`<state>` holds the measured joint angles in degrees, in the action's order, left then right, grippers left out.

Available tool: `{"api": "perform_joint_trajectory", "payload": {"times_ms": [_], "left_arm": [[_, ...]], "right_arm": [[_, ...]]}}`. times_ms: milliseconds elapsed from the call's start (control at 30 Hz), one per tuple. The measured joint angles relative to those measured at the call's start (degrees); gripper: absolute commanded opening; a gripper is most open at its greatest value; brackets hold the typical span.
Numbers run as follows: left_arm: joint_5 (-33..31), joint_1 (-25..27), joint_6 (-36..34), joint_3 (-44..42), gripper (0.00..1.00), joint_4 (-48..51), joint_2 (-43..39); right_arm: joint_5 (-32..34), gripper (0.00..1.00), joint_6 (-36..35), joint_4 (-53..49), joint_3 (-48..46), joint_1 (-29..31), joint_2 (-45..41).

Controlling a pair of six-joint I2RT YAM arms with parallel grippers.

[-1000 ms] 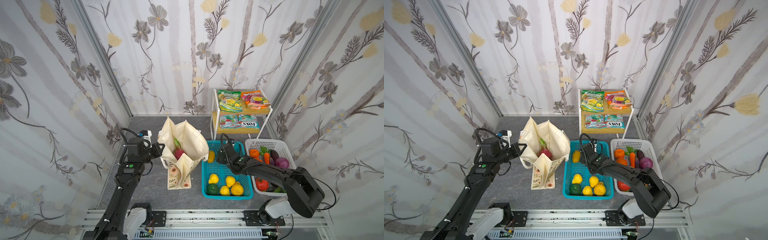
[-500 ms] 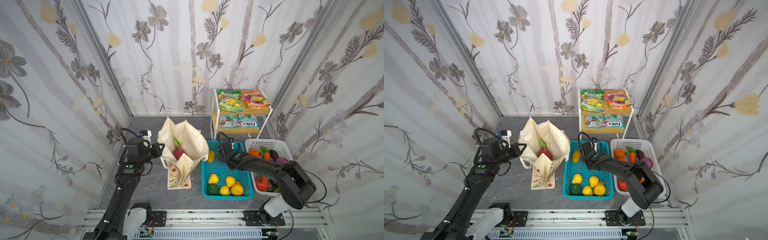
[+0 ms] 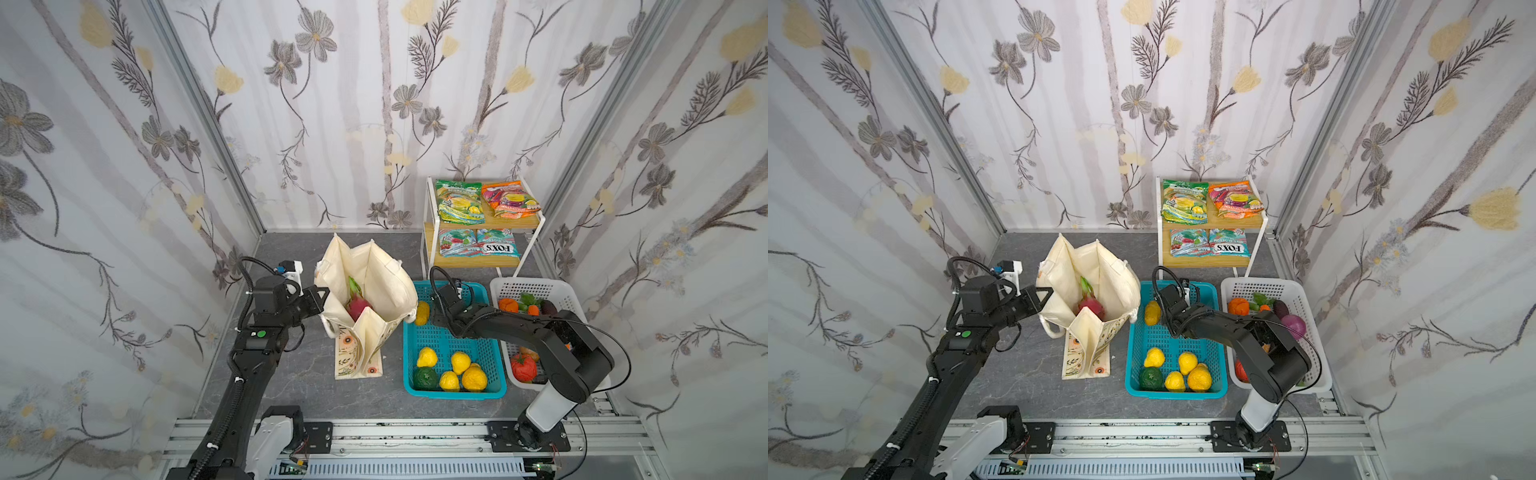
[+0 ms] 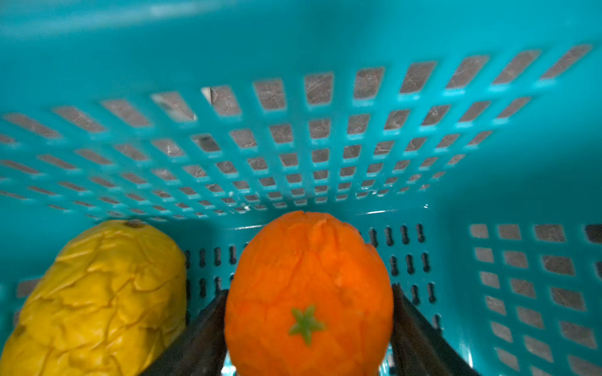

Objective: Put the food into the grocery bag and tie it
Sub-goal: 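Lower the right gripper onto the orange in the teal basket and grasp it, then lift the orange with the right gripper toward the tote bag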

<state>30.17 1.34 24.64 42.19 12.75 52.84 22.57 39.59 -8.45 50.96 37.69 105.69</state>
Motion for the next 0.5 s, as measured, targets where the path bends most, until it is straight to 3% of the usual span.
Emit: {"api": "perform_joint_trajectory", "payload": {"times_ms": [233,300,500], "left_arm": [[0.0,0.0,0.0,0.2,0.00,0.3,0.0],[0.0,0.0,0.0,0.2,0.00,0.3,0.0],[0.1,0.0,0.0,0.5,0.00,0.7,-0.1]], "right_arm": [[-0.4,0.70,0.0,1.8,-0.7,-0.2,0.7],[-0.4,0.63,0.0,2.3,-1.0,-0.2,0.7],[-0.4,0.61,0.0,3.4,-2.4,-0.2,-1.3]]}}
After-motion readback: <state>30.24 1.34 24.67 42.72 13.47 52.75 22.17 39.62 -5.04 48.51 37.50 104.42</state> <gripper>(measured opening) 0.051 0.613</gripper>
